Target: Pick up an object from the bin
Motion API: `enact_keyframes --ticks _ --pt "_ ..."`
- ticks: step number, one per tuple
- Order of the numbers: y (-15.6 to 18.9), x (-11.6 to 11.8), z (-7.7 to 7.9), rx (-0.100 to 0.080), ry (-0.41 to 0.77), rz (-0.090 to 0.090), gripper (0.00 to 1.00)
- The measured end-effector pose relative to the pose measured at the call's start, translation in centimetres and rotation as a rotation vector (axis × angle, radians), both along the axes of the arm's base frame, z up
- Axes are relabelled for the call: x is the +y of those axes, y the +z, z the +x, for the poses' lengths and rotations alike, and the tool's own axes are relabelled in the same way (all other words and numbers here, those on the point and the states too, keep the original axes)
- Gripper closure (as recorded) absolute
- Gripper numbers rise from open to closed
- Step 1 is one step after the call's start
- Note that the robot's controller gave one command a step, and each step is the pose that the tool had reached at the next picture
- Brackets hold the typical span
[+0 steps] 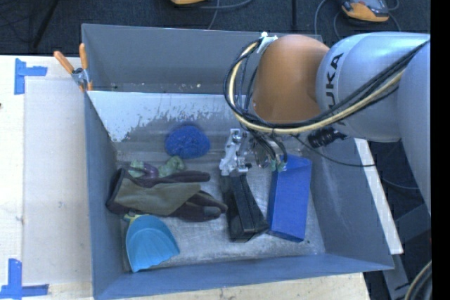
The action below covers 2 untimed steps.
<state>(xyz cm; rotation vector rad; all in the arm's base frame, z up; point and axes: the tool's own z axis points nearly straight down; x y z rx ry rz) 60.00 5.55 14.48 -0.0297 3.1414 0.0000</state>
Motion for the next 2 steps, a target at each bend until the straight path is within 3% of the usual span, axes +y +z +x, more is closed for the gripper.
enact_keyframes --ticks 1,2 --pt "-1.6 0.3 0.0 0.006 0.007 0.000 1.00" --pt "3.5 -0.1 -0.4 0.006 -0.022 0.000 1.00"
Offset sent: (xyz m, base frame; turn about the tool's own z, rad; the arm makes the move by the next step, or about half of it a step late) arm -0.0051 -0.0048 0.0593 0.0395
